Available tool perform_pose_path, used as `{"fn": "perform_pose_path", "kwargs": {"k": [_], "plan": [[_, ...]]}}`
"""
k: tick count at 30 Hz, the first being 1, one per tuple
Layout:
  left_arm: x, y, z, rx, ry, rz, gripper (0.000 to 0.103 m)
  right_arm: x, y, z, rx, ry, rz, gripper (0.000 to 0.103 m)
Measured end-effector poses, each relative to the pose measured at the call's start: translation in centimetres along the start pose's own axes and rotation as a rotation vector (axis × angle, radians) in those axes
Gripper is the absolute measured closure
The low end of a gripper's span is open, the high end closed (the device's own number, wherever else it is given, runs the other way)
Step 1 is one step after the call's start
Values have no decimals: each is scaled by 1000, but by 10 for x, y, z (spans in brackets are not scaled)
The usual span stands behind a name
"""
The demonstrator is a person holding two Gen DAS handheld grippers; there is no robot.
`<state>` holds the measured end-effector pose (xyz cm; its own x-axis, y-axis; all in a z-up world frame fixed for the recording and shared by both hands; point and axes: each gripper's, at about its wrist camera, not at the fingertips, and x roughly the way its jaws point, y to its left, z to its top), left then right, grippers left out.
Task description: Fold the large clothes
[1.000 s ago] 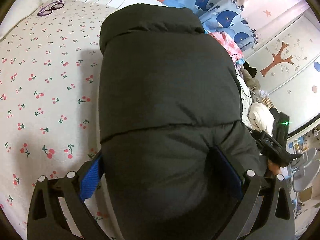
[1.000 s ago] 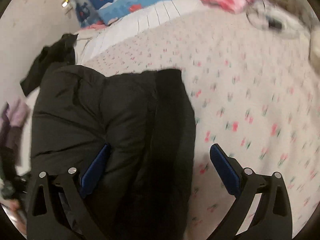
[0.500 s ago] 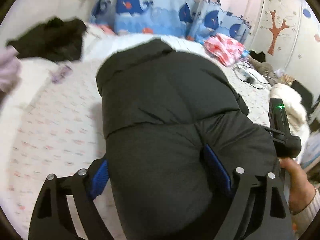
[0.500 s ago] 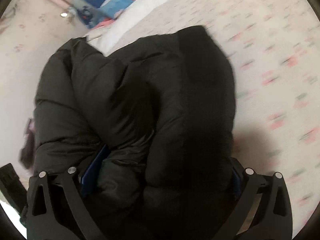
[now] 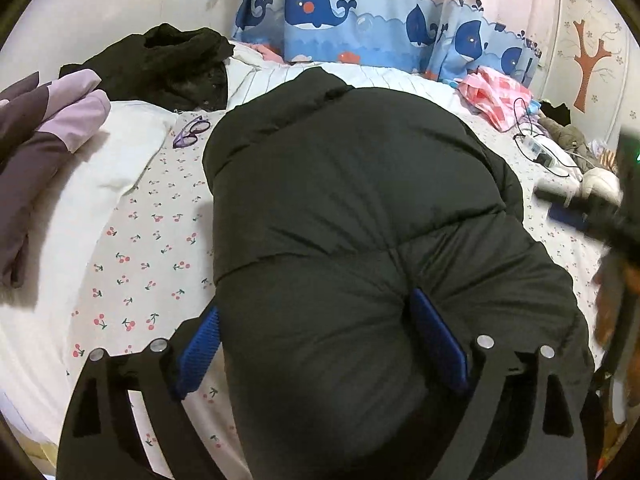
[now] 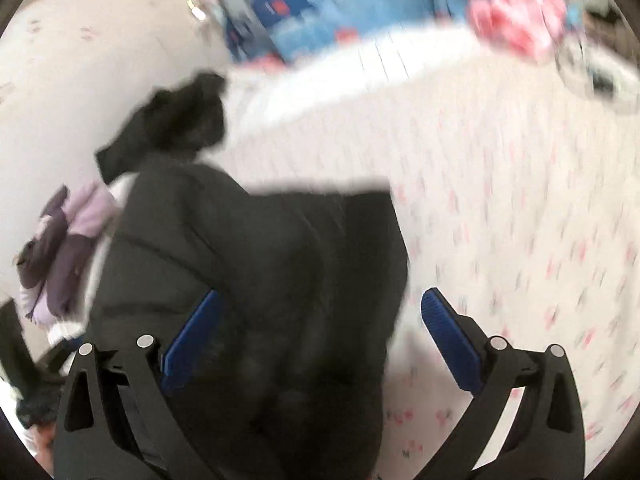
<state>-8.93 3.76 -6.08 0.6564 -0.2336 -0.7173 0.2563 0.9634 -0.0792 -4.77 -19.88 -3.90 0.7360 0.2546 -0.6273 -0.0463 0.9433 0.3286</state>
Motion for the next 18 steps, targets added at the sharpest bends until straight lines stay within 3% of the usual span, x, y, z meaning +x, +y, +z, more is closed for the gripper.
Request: {"fn": "perform_pose_path", "kwargs": {"k": [3,6,7,10,18], "plan": [[0,3,-2,2,-19,0,14,14,39,18,-91,-22,48,6],[-2,7,-7,16,-38,5,11,53,60,24,-126,6,10,6],[-4,8,-9,23,-50,12,10,74,61,15,-124,32,-45,6],[-10,13,-10,20,-78,-3,8,112,42,-2,17,70,-23,6],[-14,2,-13,95,-87,26,7,103,25,-31,79,30,-17,6]]}}
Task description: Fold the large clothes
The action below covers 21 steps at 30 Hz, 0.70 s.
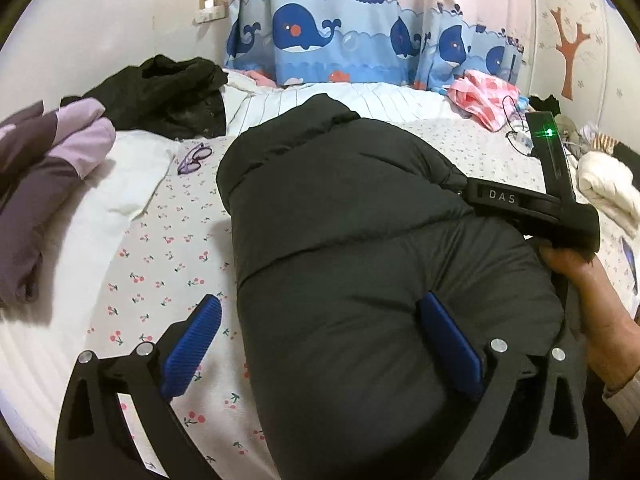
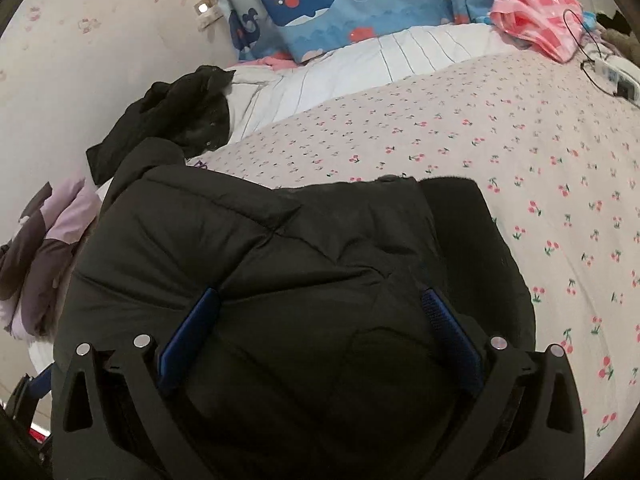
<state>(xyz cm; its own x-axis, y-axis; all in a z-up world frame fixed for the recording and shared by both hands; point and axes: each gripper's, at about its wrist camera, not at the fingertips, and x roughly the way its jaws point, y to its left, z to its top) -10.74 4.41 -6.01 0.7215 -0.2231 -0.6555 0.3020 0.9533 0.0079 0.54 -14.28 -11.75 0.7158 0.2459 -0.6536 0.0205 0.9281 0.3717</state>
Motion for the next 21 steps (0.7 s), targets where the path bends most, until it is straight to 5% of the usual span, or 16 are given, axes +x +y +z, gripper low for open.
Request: {"fn": "perform_pose_path", "kwargs": {"k": [13,18,21], "plan": [[-2,-2,-1,21,0,20,7,-11,-24,-3,19,16,40,6],[-1,8,-3,-27,14,14,7,-81,-18,-19,-50,-67,4,6],[-2,13,-3,-56,16,0,7,-101,-13,-49,-157,-18,-81,6]]}}
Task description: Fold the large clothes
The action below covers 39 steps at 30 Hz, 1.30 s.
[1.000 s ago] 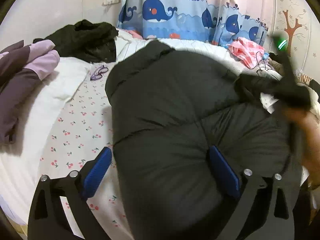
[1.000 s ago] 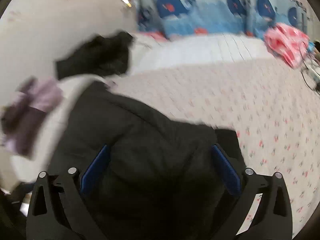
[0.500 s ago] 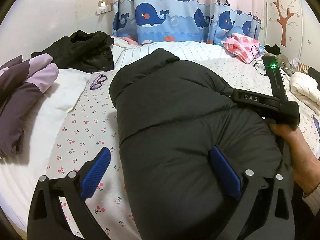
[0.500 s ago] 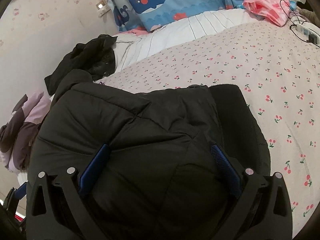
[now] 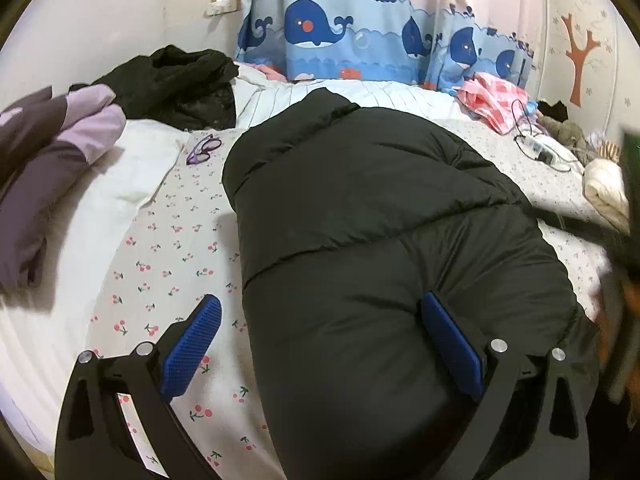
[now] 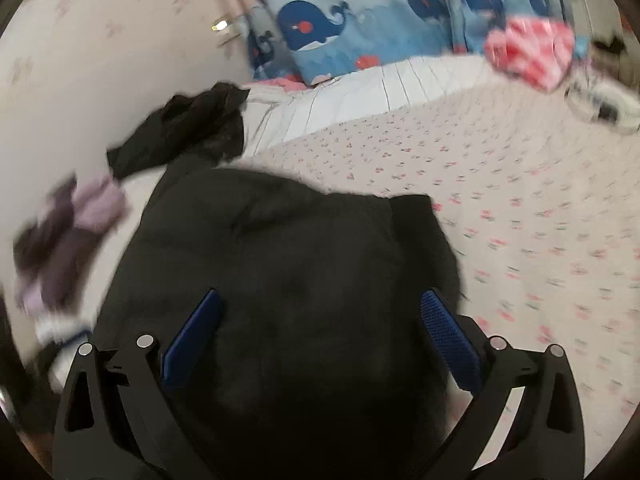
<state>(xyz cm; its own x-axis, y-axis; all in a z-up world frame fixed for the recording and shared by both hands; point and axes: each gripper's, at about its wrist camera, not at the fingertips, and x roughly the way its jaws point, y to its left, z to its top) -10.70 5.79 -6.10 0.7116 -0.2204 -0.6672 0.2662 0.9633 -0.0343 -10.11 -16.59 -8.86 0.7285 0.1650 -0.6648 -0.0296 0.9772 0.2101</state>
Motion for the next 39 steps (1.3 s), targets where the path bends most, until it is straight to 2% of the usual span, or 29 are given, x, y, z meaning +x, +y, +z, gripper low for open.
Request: {"fn": "perform_pose_path", "kwargs": {"k": [1,3,5,8,12,14,18,20,22,24,26,27,30,34,36,38,39], "plan": [[0,1,0,-10,-1,-6,7,5,3,-14,-44,79,-28,6],[1,3,-1,-29,0,-17,7,12,-4,-32,-29,159,-2,6],[3,3,-2,-39,7,-27,7,8,-12,-36,15,200,8,6],[1,5,-3,-45,-5,-19,7,-3,-16,-36,44,212,30,6],[-15,8,-4,-37,-66,-16,7,-26,-21,-30,36,168,18,6],[-23,11,-3,-43,-99,-23,7,-42,-24,-18,40,105,7,6],[-29,18,-2,-70,-134,-13,7,-53,-14,29,-7,-9,-33,6],[-27,20,-2,-85,-125,-13,7,-43,-9,53,-43,-43,-76,6],[-23,22,-1,-91,-114,-18,7,-15,-14,74,-52,-22,-144,6],[-20,18,-2,-90,-98,-11,7,36,-29,75,-71,88,-267,6],[-15,19,-2,-98,-80,-25,7,81,-51,63,-93,227,-305,6],[-14,20,-1,-106,-80,-40,7,93,-68,57,-51,286,-296,6],[-12,25,0,-126,-67,-54,7,69,-78,55,-18,264,-291,6],[-11,30,-2,-154,-58,-61,7,-22,-65,38,-33,131,-78,6],[-20,31,-2,-171,-105,-88,7,-52,-45,27,-108,105,13,6],[-32,28,-2,-159,-177,-93,7,-48,-21,2,-226,211,20,7],[-34,26,-3,-148,-191,-85,7,-32,-11,-14,-295,321,-5,7]]}}
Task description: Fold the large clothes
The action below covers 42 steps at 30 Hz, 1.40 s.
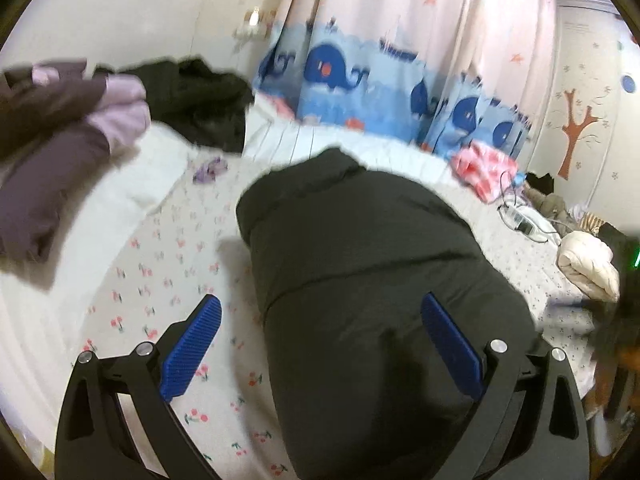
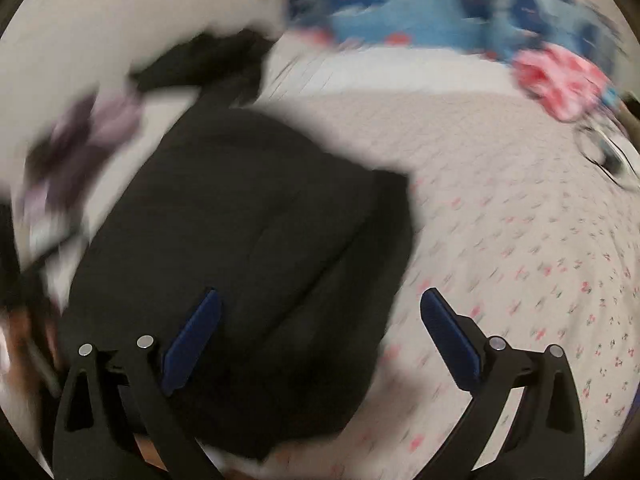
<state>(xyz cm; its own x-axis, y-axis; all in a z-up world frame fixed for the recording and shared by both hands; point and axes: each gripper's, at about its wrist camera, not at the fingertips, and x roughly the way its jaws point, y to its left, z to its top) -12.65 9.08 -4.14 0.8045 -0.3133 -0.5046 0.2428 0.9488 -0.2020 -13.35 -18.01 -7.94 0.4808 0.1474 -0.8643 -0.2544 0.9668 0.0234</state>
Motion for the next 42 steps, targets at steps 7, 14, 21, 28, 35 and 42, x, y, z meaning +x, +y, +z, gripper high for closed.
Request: {"fn": "perform_pose_path", "kwargs": {"k": [7,14,21,28,35,42], "plan": [[-5,-4,-12,31,81,-2,7,-11,-17,-33,153,-43,82,7],[-32,-23,-32,20,247,-42,7,-51,-20,-68,270,-228,45,6],[-38,-43,-38,42,290,-17,7,-59,26,-52,200,-282,66,6],[-23,-36,-52,25,404,-22,7,-44,25,-70,197,-167,93,6],[-38,-38,-21,-6,340,-23,7,-86,-4,-30,238,-280,7,6],[-3,-47,-21,10,438,-14,7,-16,-1,-19,218,-54,64,7]]}}
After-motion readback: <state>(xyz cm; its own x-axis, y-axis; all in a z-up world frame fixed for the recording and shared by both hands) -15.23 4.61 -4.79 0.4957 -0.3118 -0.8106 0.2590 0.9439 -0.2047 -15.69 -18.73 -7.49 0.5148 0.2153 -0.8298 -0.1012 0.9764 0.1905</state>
